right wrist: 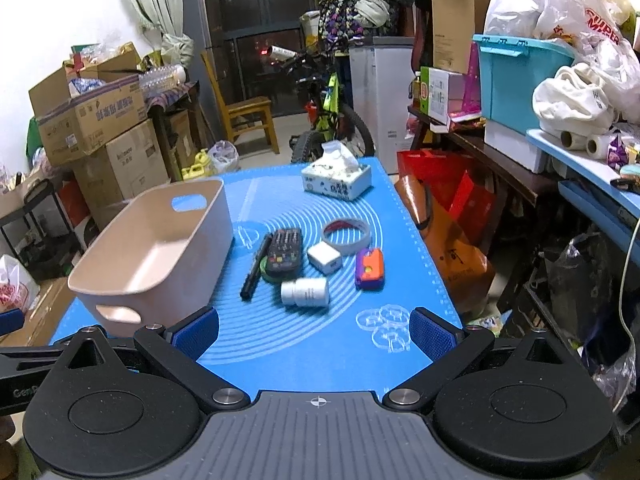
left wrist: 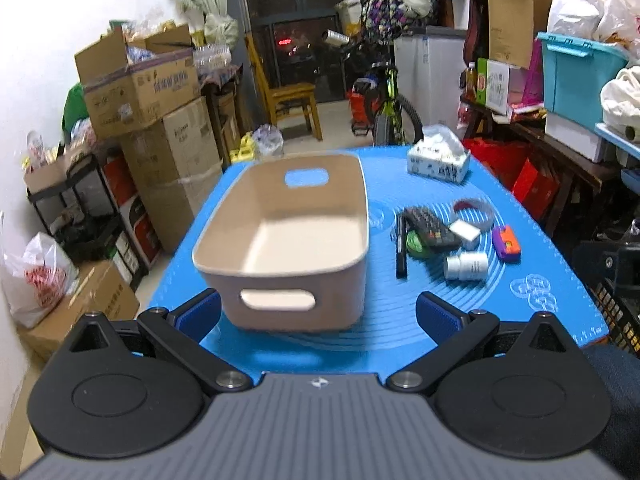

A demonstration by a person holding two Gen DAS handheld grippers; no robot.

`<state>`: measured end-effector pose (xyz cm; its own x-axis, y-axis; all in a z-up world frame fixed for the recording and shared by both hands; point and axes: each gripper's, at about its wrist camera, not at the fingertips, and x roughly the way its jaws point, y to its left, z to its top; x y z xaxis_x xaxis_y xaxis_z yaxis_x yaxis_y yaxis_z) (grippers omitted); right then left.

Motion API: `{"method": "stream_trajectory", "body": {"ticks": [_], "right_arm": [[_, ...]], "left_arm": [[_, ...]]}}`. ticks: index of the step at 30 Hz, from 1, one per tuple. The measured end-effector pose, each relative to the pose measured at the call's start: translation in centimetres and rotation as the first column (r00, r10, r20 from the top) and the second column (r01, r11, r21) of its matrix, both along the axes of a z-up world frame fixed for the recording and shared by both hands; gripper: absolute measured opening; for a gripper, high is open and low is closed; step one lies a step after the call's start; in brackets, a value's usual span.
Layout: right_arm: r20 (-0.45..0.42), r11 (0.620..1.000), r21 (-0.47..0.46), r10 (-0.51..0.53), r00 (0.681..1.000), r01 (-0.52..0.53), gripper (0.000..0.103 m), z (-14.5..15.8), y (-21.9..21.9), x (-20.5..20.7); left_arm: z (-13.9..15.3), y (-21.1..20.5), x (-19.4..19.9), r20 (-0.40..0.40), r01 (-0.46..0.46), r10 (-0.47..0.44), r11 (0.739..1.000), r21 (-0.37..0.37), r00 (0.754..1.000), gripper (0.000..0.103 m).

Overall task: Organize rigid objects
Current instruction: 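Move the left tool to the basket rim while the right tool reaches the white pill bottle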

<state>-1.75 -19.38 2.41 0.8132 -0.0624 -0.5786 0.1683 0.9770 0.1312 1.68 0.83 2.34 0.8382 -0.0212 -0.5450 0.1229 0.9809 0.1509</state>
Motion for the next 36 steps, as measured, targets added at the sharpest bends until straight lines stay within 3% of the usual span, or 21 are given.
{"method": "stream_trajectory", "body": {"ticks": [5, 11, 22, 27, 29, 36], "right_arm": [[0.024, 1.000, 0.013, -0.012, 1.000, 0.012, 0.101, 1.4, -0.5, 1.7], [0.049, 0.999, 0.024, -0.025, 0.998, 0.024, 0.101, 2.1, -0.9, 4.7], [0.011, 0.996, 0.021, -0.089, 0.996, 0.089, 0.101, -0.3, -1.3, 12.6], [-0.015, 0.994, 0.001, -0.111, 0.994, 0.111, 0.101, -3.1, -1.6, 15.8], [-0.034, 0.993, -0.008, -0.115, 0.993, 0.115, 0.101, -4.6, -1.7, 17.0], [-0.141, 0.997, -0.028, -0.082, 0.987, 0.079, 0.101, -9.4, -1.1, 20.2]], "left_arm": [[1.5, 0.4, 1.7, 0.034, 0.026, -0.027, 0.999, 0.046, 0.999, 0.102], [2.9, 2.5, 5.0, 0.046, 0.003, -0.005, 0.999, 0.043, 0.999, 0.102], [2.2, 6.8, 13.5, 0.040, -0.065, 0.064, 0.998, 0.004, 0.997, 0.102], [0.5, 7.8, 17.5, -0.027, -0.074, 0.074, 0.997, 0.003, 0.997, 0.100], [-0.5, 8.3, 19.1, -0.076, -0.083, 0.083, 0.997, 0.002, 0.994, 0.085], [-3.8, 10.8, 22.3, -0.202, -0.122, 0.114, 0.992, -0.031, 0.973, 0.084]]}}
